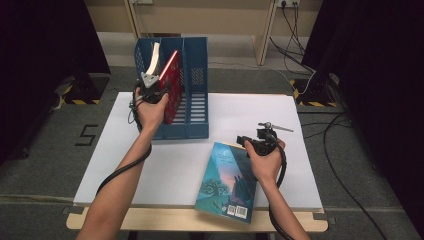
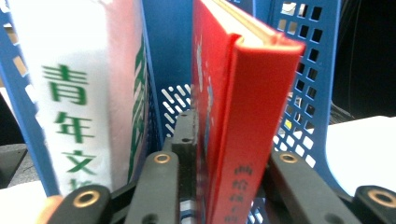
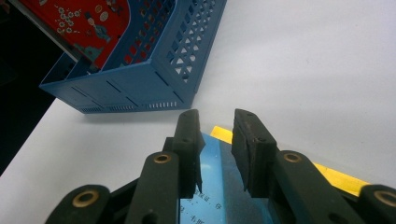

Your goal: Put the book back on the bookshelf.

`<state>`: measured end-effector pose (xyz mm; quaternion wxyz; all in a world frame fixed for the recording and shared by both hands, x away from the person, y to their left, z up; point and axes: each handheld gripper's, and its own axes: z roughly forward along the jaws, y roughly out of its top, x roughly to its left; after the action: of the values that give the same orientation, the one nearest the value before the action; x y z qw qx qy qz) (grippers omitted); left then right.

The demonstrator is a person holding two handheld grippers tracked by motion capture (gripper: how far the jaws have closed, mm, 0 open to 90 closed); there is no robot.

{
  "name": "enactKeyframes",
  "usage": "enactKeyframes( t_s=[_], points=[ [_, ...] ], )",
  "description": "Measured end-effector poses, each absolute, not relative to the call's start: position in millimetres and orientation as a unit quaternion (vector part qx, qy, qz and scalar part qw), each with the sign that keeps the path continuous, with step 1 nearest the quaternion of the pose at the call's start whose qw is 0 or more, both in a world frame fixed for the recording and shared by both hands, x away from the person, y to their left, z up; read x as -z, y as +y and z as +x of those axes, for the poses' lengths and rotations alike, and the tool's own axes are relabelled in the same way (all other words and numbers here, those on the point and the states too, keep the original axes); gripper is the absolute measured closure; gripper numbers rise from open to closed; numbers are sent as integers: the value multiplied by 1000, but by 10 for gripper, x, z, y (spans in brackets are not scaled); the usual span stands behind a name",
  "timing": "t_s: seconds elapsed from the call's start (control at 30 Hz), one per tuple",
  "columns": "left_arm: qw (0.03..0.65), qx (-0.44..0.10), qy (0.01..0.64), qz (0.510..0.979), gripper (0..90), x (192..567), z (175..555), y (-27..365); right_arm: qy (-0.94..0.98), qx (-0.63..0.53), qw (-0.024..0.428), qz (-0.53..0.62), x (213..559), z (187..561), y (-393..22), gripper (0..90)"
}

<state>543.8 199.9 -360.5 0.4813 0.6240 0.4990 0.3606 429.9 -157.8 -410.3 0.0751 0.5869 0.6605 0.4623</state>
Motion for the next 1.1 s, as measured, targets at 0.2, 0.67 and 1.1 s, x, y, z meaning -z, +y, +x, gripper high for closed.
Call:
enactKeyframes(
  t_s=[0.2,0.67,1.1],
  points=[
    [483,-350,497,630,650,3614,5377,2025,662,-462,74,585,4098,4285,-1569,716],
    [459,-358,496,645,766,3675,5451,1973,662,-462,72,586,4116,4291,-1572,714],
    [459,-373,507,627,796,3656,5502,1953,661,-459,71,589,4131,4293,-1599,719]
  ],
)
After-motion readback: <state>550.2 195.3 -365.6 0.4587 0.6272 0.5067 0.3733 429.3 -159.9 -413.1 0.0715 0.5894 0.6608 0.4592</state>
